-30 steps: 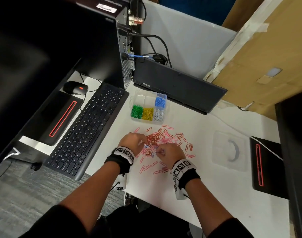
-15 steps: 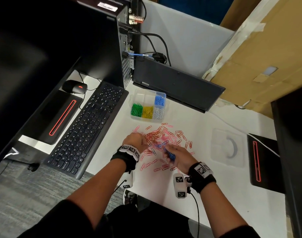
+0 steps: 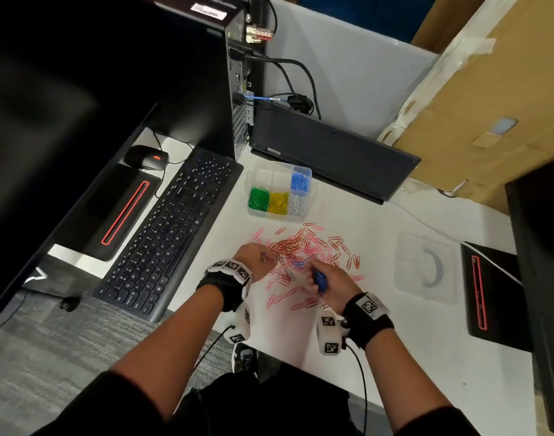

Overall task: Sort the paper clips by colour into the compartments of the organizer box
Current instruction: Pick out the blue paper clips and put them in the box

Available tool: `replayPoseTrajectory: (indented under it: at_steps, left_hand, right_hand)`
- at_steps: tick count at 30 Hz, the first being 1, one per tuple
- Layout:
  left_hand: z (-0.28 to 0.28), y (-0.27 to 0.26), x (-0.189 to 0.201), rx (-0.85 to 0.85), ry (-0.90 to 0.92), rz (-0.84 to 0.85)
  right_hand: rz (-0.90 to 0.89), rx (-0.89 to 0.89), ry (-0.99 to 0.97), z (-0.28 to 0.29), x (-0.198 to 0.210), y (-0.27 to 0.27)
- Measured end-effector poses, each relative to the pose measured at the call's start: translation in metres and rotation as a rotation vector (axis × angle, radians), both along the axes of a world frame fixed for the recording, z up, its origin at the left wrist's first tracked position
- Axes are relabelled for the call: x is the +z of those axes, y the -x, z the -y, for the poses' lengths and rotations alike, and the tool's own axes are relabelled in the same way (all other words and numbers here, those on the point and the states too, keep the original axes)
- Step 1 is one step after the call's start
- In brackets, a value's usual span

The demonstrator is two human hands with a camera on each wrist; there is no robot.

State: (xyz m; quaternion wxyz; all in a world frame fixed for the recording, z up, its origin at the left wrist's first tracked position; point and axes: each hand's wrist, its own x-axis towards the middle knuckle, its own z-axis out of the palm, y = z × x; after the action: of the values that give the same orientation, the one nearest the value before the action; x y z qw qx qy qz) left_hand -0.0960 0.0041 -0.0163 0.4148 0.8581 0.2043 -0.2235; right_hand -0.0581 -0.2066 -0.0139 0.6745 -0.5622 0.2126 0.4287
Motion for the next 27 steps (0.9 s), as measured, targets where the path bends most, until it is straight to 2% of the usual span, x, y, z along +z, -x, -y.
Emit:
replayPoseTrajectory:
  at_steps: [2, 3, 4, 10, 14, 18, 19, 21, 23, 25, 27]
  left_hand:
    - [-0.003, 0.003, -0.002, 0.020, 0.021, -0.026]
    - [-0.003, 0.005, -0.003, 0.041, 0.038, -0.031]
    - [-0.004, 0.007, -0.003, 0.062, 0.053, -0.030]
    - [-0.004, 0.015, -0.012, -0.003, 0.028, 0.067]
    - [0.002, 0.016, -0.019, 0.013, 0.109, 0.080]
    - [0.010, 0.015, -0.024, 0.043, 0.236, 0.075]
    - [0.011, 0.014, -0.029, 0.057, 0.288, 0.085]
    - [0.014, 0.011, -0.031, 0.095, 0.366, 0.105]
    - [0.018, 0.004, -0.031, 0.123, 0.343, 0.133]
    - [0.025, -0.003, -0.023, 0.129, 0.246, 0.182]
    - [0.030, -0.009, -0.015, 0.059, 0.121, 0.219]
  right_hand:
    - [0.388, 0.329, 0.430, -0.005, -0.001, 0.003]
    - [0.538, 0.436, 0.574, -0.007, -0.004, 0.003]
    - [0.616, 0.497, 0.631, -0.011, -0.005, 0.004]
    - [0.747, 0.618, 0.784, -0.032, -0.015, 0.004]
    - [0.698, 0.729, 0.751, -0.034, -0.020, 0.002]
    - [0.648, 0.679, 0.611, -0.022, -0.012, 0.001]
    - [0.562, 0.615, 0.528, -0.017, -0.010, 0.000]
    - [0.259, 0.367, 0.257, -0.007, -0.006, 0.003]
    - [0.005, 0.140, 0.014, 0.004, -0.003, 0.005]
    - [-0.093, 0.029, -0.097, 0.014, -0.002, 0.007]
    - [-0.118, -0.043, -0.123, 0.023, -0.006, 0.005]
